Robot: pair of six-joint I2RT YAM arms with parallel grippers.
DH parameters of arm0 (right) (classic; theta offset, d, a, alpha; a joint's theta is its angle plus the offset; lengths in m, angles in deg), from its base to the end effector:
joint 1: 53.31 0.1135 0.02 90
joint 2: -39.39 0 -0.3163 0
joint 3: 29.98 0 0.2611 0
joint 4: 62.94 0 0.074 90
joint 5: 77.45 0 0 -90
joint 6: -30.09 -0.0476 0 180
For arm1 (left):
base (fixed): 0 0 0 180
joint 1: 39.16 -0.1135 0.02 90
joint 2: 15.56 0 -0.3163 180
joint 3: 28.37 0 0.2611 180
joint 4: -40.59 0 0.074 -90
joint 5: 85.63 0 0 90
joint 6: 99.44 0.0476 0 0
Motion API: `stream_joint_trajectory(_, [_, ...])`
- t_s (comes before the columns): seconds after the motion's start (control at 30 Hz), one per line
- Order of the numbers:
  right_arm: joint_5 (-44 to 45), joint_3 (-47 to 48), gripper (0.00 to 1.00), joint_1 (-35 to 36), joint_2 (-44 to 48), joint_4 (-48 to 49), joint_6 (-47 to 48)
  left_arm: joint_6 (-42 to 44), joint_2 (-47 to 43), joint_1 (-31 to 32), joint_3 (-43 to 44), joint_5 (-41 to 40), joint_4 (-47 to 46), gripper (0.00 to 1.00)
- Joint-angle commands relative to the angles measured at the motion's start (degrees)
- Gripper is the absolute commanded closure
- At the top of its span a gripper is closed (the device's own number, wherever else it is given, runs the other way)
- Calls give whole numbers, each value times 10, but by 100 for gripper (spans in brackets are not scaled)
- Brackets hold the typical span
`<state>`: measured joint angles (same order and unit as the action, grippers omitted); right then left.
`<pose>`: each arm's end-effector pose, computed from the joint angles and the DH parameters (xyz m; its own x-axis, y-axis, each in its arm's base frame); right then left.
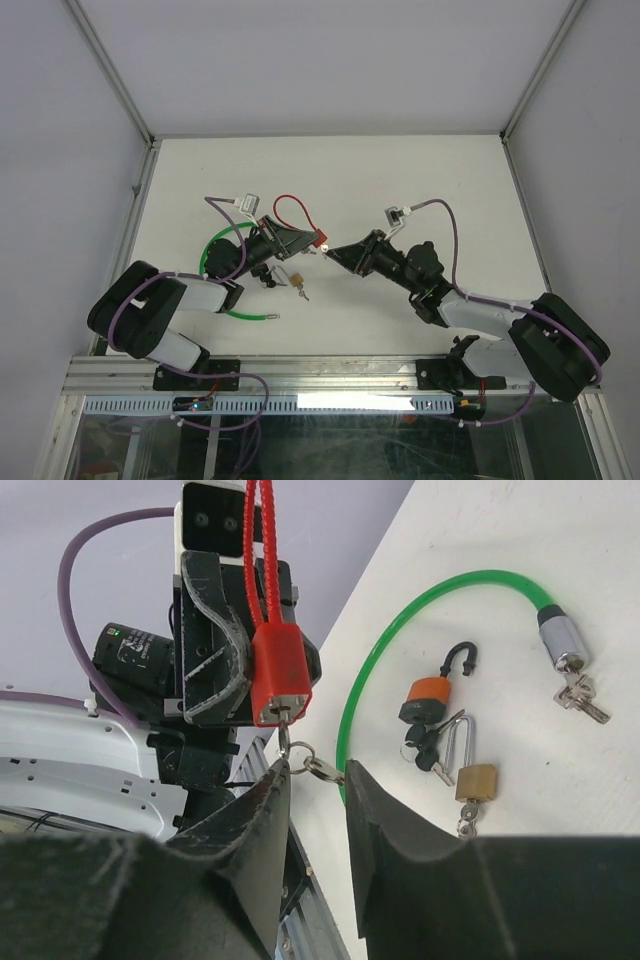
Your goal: Unlock with the key
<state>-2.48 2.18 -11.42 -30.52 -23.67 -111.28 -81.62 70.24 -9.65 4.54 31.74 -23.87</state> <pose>0.1687 0.1679 0.2539 -0.6422 0.4375 -0.6294 -0.5385 0.3269 0.7766 0.2227 -0.1512 0.2440 -0.7362 -0.5548 -0.3876 0.4200 0.0746 -0.9045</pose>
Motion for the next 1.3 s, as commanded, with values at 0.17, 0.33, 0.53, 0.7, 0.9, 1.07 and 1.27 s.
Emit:
stream_joint_trajectory(0.17, [0, 22, 70, 11, -13, 87, -6, 19, -26, -4, 5, -9, 1, 100])
stream_joint_trajectory(0.33, [9, 25, 74, 11, -20, 81, -12, 12, -27, -4, 3, -13, -1, 100])
stream_joint_trajectory(0.53, [15, 29, 80, 11, -40, 89, -19, -5, -19, -3, 2, -12, -15, 100])
stream_joint_trajectory(0.7, [5, 34, 84, 11, -60, 118, -30, -10, -20, -4, -2, -12, -17, 100])
stream_joint_trajectory(0.9, [0, 38, 100, 11, -68, 135, -39, -12, -21, -3, -6, -14, -14, 100])
stream_joint_trajectory(1.07, [-5, 44, 100, 11, -66, 125, -26, -19, -25, -2, -9, -9, -14, 100])
stream_joint_trajectory(1.27, [-34, 78, 100, -3, -62, 83, 36, -15, -31, 25, -3, 11, 10, 100])
